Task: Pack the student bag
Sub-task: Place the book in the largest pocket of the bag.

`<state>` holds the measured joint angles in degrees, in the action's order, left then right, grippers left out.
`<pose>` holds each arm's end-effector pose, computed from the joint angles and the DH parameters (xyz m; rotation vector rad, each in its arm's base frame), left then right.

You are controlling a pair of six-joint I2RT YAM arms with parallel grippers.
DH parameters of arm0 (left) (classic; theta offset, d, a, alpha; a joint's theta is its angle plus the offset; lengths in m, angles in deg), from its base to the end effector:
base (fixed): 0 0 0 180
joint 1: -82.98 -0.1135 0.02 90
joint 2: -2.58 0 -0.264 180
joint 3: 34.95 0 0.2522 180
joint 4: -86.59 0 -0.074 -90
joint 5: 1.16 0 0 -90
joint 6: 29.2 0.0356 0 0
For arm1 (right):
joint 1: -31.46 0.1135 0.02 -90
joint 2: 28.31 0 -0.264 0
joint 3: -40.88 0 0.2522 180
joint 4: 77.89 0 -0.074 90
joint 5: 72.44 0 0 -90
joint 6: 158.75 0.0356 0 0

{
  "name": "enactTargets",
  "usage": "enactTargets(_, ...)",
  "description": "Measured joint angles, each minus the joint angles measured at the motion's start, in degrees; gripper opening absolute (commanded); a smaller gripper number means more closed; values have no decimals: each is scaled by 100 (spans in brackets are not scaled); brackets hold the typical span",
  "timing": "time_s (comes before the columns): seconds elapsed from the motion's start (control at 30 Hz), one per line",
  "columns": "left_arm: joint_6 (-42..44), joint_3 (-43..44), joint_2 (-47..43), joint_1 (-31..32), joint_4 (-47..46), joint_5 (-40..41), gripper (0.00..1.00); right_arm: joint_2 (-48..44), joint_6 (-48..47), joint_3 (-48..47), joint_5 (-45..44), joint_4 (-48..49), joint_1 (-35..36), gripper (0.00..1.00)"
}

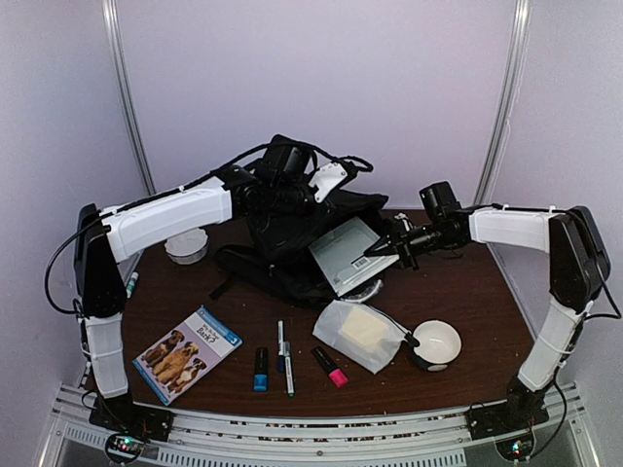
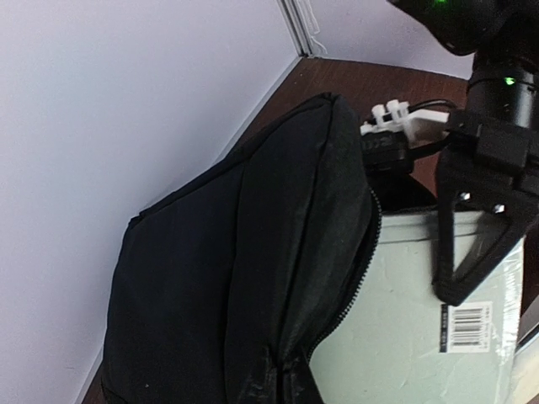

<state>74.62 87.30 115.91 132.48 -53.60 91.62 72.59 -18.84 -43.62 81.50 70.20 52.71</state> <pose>0.3051 -0.3545 0.3388 1.0907 1.8245 -0.3201 0.3346 0.1644 0.2346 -0.0418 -2.4928 -1.7686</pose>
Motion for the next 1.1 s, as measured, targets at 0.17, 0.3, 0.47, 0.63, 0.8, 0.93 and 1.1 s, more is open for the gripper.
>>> enactTargets(0.17, 22, 0, 0, 44, -79, -164, 0, 350, 702, -46, 48, 903, 57, 0)
enactTargets(0.3, 22, -2, 0, 33, -92, -173, 0, 702, 1491, -46, 20, 1845, 63, 2)
enactTargets(0.47, 22, -31, 0, 22, -118, -166, 0, 1121, 2096, -46, -116, 2632, 72, 24)
enactTargets(0.63, 35, -199, -11, 13, -308, -151, 0, 1292, 2238, 52, -184, 3040, 129, 56)
enactTargets(0.8, 92, -365, -42, 22, -527, -179, 0, 1237, 1733, 48, -361, 2658, 127, 70)
enactTargets(0.93, 116, -496, -52, 44, -695, -267, 0, 866, 719, -68, -769, 1357, 111, 83)
enactTargets(1.1, 136, -675, -129, 48, -922, -302, 0, 103, -920, -570, -1869, -483, 111, 86)
